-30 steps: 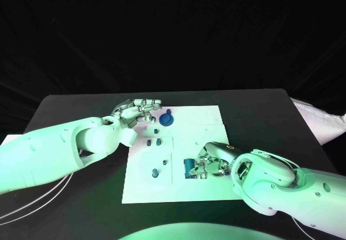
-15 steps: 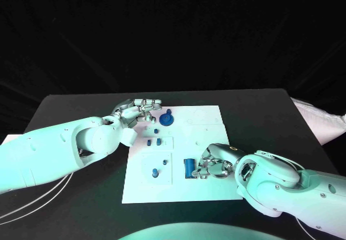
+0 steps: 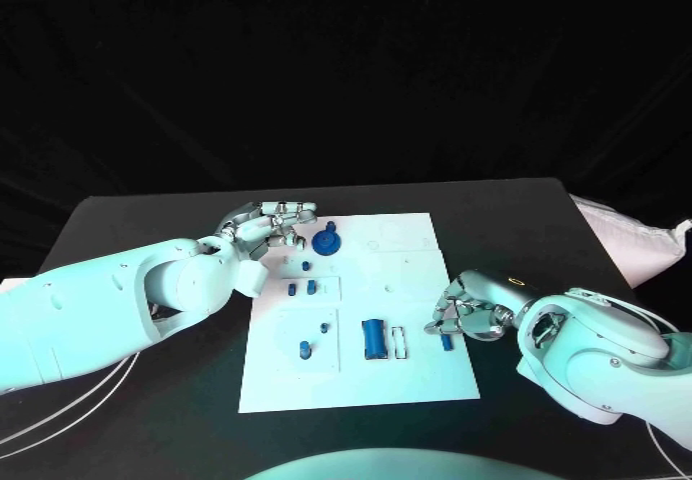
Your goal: Assemble the parts on the task board
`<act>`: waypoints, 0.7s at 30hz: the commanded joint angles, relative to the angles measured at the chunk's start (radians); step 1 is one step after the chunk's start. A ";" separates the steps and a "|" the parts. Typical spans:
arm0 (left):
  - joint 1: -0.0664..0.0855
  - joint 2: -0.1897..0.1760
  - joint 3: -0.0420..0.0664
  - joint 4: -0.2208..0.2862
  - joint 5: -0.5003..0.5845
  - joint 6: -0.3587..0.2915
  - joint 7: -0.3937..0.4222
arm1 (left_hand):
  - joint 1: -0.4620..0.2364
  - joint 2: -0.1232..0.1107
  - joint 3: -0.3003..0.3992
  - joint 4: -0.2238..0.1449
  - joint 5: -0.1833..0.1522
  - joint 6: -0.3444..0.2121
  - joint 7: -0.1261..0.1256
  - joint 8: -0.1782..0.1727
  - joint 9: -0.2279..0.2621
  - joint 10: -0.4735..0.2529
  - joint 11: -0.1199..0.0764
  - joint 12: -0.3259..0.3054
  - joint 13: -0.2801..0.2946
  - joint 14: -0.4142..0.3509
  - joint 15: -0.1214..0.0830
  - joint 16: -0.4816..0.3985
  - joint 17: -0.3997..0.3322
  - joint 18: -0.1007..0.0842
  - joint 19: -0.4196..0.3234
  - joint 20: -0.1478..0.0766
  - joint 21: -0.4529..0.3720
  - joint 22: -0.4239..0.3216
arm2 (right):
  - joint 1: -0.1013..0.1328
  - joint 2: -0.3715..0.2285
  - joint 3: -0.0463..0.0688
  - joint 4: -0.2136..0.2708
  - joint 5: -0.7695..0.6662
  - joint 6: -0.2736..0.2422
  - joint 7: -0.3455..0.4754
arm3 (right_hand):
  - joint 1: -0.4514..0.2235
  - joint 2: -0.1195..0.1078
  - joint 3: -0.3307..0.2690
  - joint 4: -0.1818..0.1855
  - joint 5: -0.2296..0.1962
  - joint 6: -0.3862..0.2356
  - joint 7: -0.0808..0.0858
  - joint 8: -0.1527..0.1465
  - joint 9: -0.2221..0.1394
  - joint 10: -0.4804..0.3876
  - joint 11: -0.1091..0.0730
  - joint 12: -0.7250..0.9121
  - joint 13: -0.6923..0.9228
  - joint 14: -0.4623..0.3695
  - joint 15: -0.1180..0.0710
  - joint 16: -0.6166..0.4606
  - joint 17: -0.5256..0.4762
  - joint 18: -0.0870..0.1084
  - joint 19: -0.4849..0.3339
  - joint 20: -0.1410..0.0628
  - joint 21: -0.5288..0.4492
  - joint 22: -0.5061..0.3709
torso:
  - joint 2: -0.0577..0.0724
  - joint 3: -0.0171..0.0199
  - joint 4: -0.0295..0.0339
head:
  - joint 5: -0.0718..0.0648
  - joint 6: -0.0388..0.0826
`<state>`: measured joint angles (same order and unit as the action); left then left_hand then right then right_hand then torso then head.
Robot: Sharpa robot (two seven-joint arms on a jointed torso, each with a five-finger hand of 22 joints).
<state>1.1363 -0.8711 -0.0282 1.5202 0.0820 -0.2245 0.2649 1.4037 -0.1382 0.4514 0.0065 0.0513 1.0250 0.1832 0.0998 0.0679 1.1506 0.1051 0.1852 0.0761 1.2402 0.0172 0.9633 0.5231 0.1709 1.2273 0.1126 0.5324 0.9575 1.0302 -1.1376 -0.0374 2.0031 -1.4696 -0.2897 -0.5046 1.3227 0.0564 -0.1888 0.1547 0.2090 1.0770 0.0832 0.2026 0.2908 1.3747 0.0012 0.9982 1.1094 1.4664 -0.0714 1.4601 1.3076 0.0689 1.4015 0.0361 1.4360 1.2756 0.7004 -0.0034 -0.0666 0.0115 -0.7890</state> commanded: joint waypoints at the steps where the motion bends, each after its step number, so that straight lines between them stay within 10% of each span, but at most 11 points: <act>1: 0.000 0.001 0.000 0.001 0.003 0.018 0.006 | -0.006 0.002 -0.007 0.000 0.002 -0.005 0.001 0.006 0.000 -0.009 0.000 0.002 -0.001 -0.009 0.000 0.000 -0.001 0.011 0.003 0.002 -0.004 -0.001 | 0.002 -0.020 -0.002 -0.004 -0.051 0.037 -0.004 | 0.010 0.000 -0.002 -0.005 0.005 -0.006 0.000 -0.005 -0.002 -0.008 0.001 -0.005 -0.002 0.062 0.006 -0.003 0.019 -0.005 -0.002 0.008 -0.002 0.002 | -0.001 0.0006 -0.0065 | -0.006 0.001; 21: -0.001 0.003 0.000 -0.002 0.003 0.023 0.005 | -0.006 0.002 -0.007 0.000 0.002 -0.005 0.001 0.006 0.000 -0.009 0.000 0.002 -0.001 -0.009 0.000 0.000 -0.001 0.011 0.003 0.002 -0.004 -0.001 | -0.026 0.011 -0.009 -0.051 -0.128 0.108 -0.045 | -0.016 0.000 -0.017 0.022 0.012 0.015 -0.001 -0.015 -0.005 -0.006 0.001 -0.012 -0.003 0.062 0.008 -0.004 0.017 -0.005 -0.001 0.012 -0.002 0.004 | -0.003 0.0012 -0.0103 | -0.002 -0.003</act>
<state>1.1350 -0.8691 -0.0284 1.5172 0.0820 -0.2218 0.2649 1.4037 -0.1382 0.4514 0.0065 0.0513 1.0250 0.1832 0.0997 0.0679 1.1506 0.1051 0.1852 0.0761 1.2402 0.0172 0.9633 0.5232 0.1709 1.2273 0.1126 0.5324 0.9576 1.0057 -1.1299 -0.0462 1.9528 -1.5600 -0.2184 -0.5353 1.3193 0.0590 -0.2067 0.1726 0.2151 1.0845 0.0838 0.1929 0.2871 1.3712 0.0048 0.9903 1.1074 1.4664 -0.0714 1.4600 1.3073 0.0690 1.4018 0.0435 1.4360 1.2799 0.6969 -0.0014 -0.0765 0.0076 -0.7903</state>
